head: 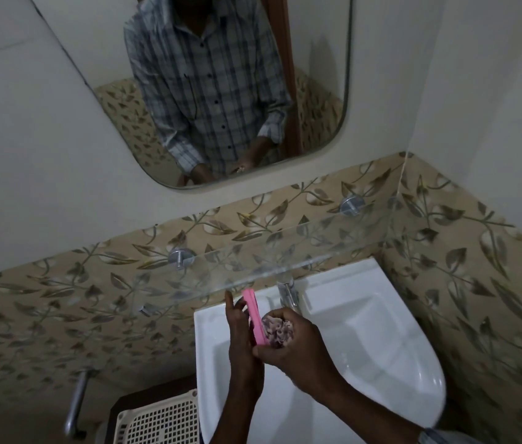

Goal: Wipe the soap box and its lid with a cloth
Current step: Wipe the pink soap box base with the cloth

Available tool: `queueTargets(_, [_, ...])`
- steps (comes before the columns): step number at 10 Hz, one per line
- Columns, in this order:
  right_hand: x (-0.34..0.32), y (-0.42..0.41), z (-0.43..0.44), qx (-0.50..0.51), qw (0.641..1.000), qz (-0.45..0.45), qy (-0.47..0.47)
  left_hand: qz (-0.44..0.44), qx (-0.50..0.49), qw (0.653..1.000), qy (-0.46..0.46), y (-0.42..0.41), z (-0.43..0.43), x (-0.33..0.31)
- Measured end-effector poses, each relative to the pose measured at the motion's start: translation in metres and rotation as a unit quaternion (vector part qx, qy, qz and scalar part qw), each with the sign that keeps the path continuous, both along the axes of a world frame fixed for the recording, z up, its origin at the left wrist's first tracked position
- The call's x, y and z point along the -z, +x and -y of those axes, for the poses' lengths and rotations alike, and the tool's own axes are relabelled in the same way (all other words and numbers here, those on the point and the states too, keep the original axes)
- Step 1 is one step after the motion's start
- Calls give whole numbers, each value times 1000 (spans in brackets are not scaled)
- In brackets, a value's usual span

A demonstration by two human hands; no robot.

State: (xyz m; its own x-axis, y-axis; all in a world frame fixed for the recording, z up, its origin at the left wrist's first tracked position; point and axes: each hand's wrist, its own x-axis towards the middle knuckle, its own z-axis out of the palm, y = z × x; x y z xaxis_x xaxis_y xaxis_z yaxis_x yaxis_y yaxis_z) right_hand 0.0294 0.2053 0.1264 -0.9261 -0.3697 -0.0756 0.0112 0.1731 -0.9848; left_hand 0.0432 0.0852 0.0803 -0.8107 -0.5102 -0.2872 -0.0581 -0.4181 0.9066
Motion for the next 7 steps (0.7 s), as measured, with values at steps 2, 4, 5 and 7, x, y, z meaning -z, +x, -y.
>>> queueTargets(2, [17, -22, -29, -186, 850, -451, 200, 101, 121, 872, 464, 9, 21, -11])
queueTargets(4, [5, -4, 5, -75, 970, -150, 178, 29, 35, 954, 296, 4, -17, -12])
queueTargets(5, [-1, 5, 37, -27, 997, -11, 71, 3, 37, 959, 280, 6, -21, -14])
queueTargets(7, [2, -8, -20, -179, 843, -407, 301, 1, 56, 953, 297, 7, 11, -22])
